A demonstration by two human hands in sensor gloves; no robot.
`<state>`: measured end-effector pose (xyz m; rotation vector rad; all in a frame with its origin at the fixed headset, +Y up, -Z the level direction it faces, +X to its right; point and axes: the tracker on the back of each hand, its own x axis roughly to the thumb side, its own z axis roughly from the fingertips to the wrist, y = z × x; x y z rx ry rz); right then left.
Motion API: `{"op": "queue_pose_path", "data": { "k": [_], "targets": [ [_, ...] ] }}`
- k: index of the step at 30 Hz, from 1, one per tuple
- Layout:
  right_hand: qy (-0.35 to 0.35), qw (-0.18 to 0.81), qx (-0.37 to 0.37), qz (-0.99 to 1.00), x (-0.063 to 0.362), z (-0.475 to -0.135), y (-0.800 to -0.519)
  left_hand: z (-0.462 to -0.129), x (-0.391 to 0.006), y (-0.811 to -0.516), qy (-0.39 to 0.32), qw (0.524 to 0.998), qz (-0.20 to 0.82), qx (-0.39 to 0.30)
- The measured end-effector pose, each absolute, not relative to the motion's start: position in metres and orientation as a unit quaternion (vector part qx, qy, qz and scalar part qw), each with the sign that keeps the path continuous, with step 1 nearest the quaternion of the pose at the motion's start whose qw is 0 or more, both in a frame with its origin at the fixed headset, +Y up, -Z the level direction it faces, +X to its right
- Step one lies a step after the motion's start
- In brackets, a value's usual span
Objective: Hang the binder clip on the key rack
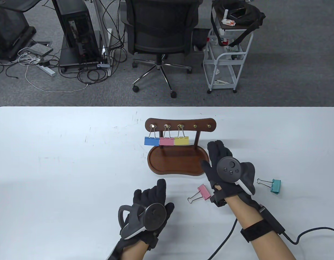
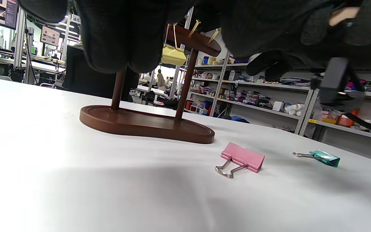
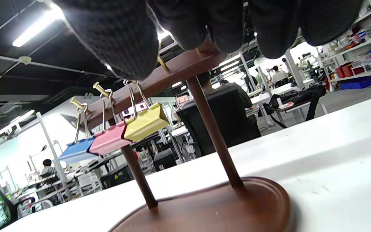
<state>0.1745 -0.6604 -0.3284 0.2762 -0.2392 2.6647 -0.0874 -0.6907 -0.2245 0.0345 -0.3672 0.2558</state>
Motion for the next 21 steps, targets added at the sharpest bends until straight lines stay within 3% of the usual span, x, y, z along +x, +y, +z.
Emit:
{"op": "queue_pose_path", "data": {
  "k": [21],
  "targets": [
    [0.049, 0.175, 0.214, 0.96, 0.195, -0.299, -0.71, -0.223, -0.089, -0.692, -0.182, 0.975, 0.125, 0.017]
  ]
}}
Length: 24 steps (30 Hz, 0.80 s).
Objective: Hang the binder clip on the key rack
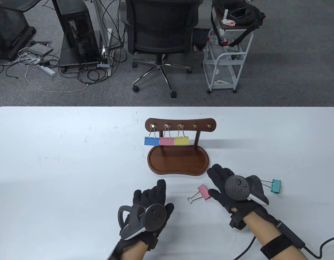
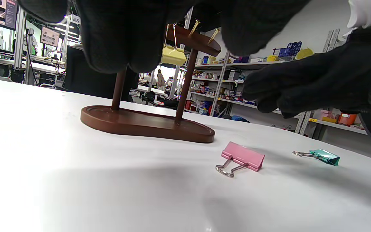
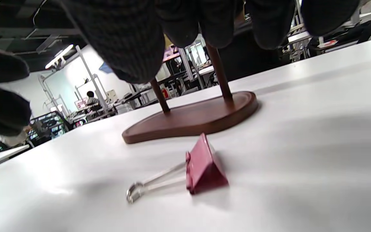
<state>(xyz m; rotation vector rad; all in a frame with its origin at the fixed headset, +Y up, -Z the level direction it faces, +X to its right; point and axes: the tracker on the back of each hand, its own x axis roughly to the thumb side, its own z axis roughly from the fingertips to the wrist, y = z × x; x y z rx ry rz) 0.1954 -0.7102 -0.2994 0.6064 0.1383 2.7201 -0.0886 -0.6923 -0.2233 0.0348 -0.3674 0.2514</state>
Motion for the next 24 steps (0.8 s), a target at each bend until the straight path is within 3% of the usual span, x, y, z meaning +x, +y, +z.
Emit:
{"op": "queue_pose_path", "data": {
  "k": [13, 24],
  "targets": [
    [0.155, 0.13, 0.262, 0.944, 0.18, -0.315, -0.749, -0.224, -0.088, -0.693, -0.184, 0.975, 0.127, 0.016],
    [0.167, 0.1, 0.273, 0.942, 0.175, -0.318, -0.759, -0.224, -0.087, -0.693, -0.185, 0.974, 0.127, 0.015]
  ]
}}
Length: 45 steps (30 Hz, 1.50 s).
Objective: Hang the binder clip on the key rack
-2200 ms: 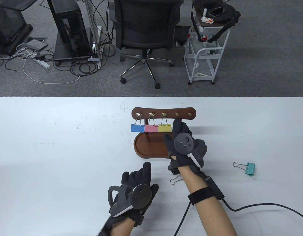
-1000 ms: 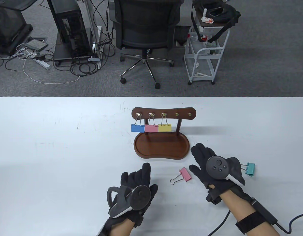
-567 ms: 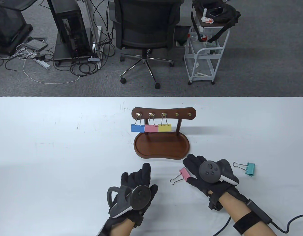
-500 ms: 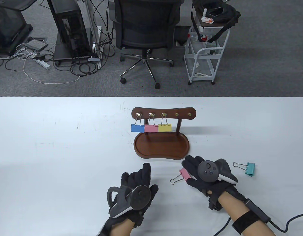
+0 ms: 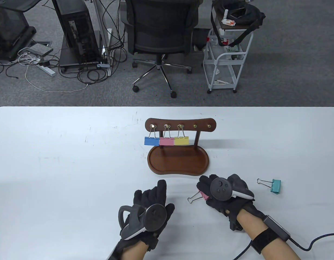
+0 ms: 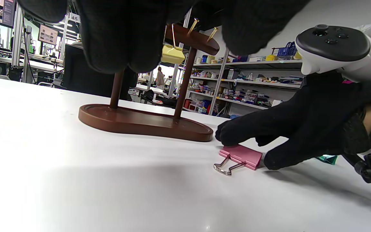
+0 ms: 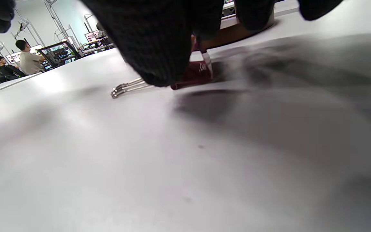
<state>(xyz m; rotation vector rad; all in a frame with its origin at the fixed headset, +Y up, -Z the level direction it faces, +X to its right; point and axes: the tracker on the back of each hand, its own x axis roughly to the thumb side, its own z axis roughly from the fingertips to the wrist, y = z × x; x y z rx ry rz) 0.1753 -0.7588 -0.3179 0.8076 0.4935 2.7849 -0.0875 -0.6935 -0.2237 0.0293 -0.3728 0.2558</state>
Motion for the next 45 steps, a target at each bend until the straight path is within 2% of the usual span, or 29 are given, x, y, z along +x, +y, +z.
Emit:
{"op": "queue_pose_path", "data": {
  "k": [13, 25, 32, 45],
  "targets": [
    [0.127, 0.075, 0.296, 0.944, 0.17, -0.319, -0.763, -0.224, -0.087, -0.694, -0.185, 0.974, 0.13, 0.013],
    [0.102, 0.106, 0.303, 0.941, 0.175, -0.317, -0.76, -0.225, -0.088, -0.695, -0.183, 0.974, 0.133, 0.008],
    [0.064, 0.132, 0.309, 0.94, 0.182, -0.31, -0.747, -0.225, -0.088, -0.695, -0.183, 0.974, 0.133, 0.007],
    [-0.027, 0.193, 0.282, 0.939, 0.203, -0.294, -0.706, -0.225, -0.088, -0.694, -0.182, 0.974, 0.135, 0.011]
  ]
}}
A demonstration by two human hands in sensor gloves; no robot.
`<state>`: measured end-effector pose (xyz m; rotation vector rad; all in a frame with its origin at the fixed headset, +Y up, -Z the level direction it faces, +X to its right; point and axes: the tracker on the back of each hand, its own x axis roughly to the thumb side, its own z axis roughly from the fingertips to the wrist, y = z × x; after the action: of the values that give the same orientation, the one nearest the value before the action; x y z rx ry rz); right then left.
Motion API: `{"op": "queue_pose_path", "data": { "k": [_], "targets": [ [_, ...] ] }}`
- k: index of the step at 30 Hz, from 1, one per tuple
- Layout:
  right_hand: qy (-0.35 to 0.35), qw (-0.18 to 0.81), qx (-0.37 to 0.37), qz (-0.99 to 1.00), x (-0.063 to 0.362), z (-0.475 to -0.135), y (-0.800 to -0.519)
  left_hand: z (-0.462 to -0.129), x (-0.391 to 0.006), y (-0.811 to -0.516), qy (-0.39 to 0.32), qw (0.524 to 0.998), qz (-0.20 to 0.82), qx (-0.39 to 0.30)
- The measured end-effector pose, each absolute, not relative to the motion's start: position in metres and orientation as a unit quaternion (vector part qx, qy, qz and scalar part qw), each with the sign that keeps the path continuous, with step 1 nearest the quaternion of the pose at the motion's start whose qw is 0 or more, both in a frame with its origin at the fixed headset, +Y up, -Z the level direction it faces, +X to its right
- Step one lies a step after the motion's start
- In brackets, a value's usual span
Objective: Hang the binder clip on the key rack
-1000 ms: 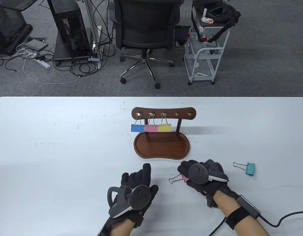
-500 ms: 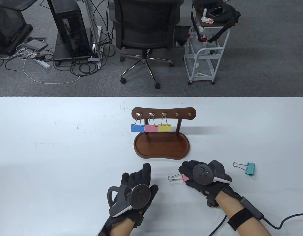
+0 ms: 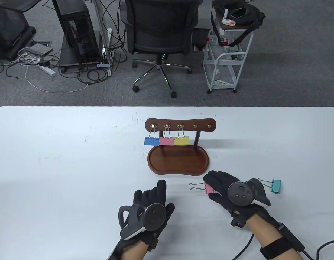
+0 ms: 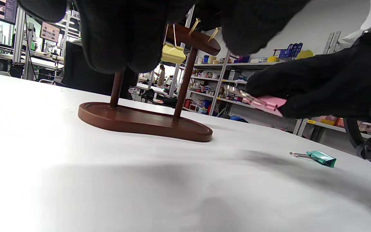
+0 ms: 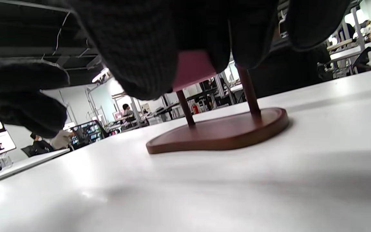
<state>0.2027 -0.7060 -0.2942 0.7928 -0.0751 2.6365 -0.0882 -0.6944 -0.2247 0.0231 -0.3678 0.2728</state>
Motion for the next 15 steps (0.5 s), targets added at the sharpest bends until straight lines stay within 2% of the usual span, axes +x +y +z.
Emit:
{"op": "queue_pose_path", "data": {
  "k": [15],
  "targets": [
    [-0.147, 0.273, 0.195, 0.931, 0.213, -0.282, -0.659, -0.224, -0.089, -0.695, -0.18, 0.974, 0.139, 0.009]
  ]
}}
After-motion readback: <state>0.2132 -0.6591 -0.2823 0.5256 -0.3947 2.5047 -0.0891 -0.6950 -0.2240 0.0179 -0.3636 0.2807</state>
